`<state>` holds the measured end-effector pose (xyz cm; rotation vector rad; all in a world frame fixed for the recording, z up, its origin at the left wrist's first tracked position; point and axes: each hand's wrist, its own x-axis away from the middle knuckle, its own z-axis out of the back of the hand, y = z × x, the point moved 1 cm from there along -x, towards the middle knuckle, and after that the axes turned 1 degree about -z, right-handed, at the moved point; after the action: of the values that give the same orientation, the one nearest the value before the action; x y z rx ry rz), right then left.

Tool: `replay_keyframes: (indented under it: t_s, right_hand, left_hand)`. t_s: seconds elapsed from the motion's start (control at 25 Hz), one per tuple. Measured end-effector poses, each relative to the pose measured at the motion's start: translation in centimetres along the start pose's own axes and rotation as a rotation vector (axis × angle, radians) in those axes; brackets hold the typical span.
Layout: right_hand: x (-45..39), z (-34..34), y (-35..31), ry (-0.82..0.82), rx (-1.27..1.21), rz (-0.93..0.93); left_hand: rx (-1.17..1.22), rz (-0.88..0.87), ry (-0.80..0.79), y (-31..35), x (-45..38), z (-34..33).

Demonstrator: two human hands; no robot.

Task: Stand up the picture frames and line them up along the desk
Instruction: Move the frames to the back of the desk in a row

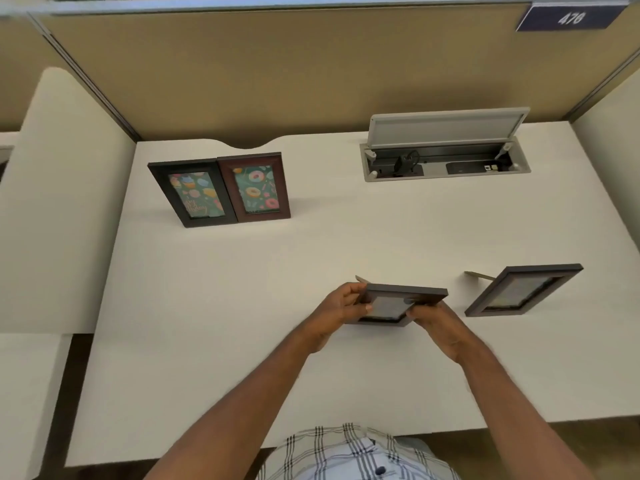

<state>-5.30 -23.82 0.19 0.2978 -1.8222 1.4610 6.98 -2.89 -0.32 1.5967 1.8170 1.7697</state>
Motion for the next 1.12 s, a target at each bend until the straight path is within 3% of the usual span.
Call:
replay_keyframes:
  t_s: [0.24, 0.4, 0.52, 0.64, 0.84, 1.12]
  right_hand:
    - [-7.9, -5.4, -7.3, -0.015, 0.004, 0.078]
    - [-13.9, -8.6, -12.6, 0.012, 0.008, 0.077]
    - [-18.0, -10.7, -15.6, 0.02, 0.048, 0.064]
    - [-21.2, -11.7, -16.7, 0.04, 0.14, 0.045]
    - [-24.0, -12.5, -17.1, 0.063, 0.176, 0.023]
    - [-25.2, -12.9, -18.0, 0.033, 0.182, 0.025]
  left_hand:
    - [-0.023, -0.134, 0.302, 5.7, -1.3, 7.5]
    - [-0.104, -0.214, 0.684, 7.6, -1.3, 14.9]
    - [0.009, -0.235, 1.002, 8.1, -0.6, 21.5]
    - [0.108, -0.221, 1.197, 7.8, 0.2, 27.3]
    - [0.131, -0.154, 1.199, 7.4, 0.0, 33.0]
    - [0.113, -0.197, 1.112, 7.0, -1.3, 33.8]
